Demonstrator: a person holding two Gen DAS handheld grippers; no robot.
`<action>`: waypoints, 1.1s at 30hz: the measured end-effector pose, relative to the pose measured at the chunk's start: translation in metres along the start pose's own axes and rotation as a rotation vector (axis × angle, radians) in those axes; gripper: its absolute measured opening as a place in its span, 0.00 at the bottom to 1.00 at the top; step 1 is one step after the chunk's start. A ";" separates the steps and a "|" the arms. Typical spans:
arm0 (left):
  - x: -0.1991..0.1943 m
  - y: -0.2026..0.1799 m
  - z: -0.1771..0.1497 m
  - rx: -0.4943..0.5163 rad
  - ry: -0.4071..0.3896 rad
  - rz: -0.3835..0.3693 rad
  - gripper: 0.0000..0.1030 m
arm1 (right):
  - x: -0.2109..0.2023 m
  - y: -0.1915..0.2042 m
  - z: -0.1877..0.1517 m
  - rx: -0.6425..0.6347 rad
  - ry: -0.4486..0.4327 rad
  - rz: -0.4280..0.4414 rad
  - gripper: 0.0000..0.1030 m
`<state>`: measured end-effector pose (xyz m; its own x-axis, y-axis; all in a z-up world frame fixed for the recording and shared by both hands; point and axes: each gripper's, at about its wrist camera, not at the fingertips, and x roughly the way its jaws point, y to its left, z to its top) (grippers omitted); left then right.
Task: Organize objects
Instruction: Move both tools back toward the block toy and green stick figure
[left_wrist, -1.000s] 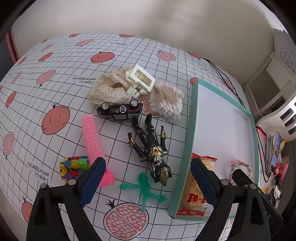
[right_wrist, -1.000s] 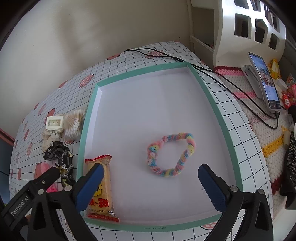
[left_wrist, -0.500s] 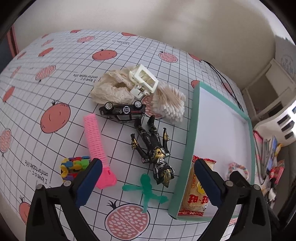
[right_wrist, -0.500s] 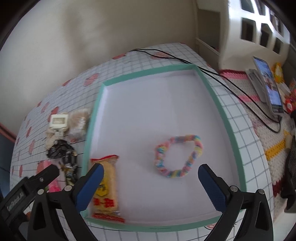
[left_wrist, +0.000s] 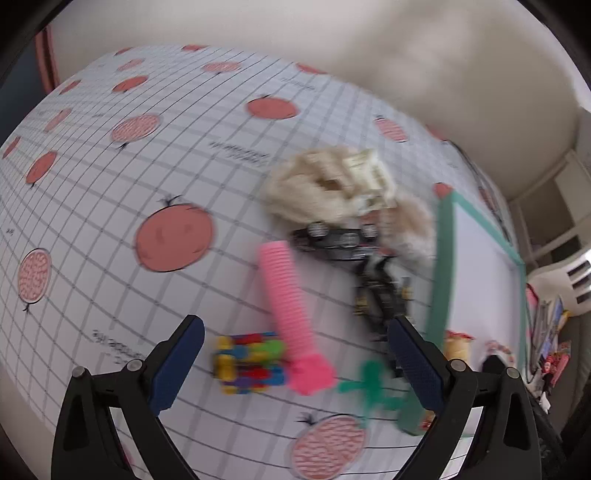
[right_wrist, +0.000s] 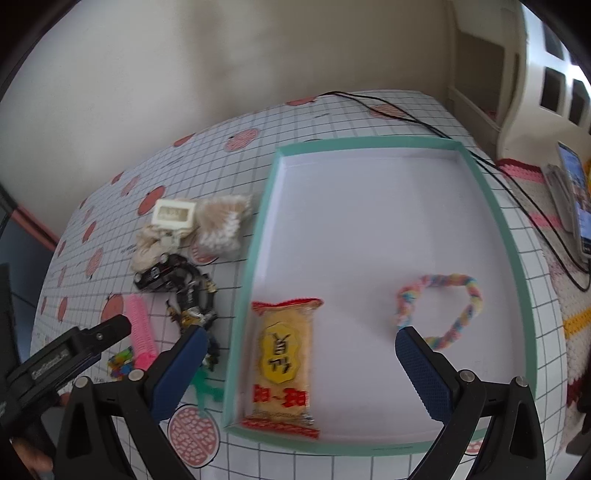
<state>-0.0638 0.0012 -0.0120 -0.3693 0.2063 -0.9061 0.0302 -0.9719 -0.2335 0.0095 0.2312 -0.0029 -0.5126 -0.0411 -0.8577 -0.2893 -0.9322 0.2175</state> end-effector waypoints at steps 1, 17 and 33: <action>0.002 0.008 0.001 -0.006 0.013 0.008 0.97 | 0.000 0.003 -0.002 -0.014 0.005 0.004 1.00; 0.016 0.022 -0.003 0.014 0.133 0.066 0.96 | 0.015 0.083 -0.026 -0.340 0.092 0.086 0.78; 0.017 0.030 -0.004 -0.007 0.156 0.083 0.93 | 0.028 0.103 -0.038 -0.425 0.154 0.070 0.37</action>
<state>-0.0651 -0.0243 -0.0361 -0.2165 0.1411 -0.9660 0.0609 -0.9856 -0.1576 -0.0036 0.1207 -0.0224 -0.3838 -0.1320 -0.9139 0.1155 -0.9888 0.0944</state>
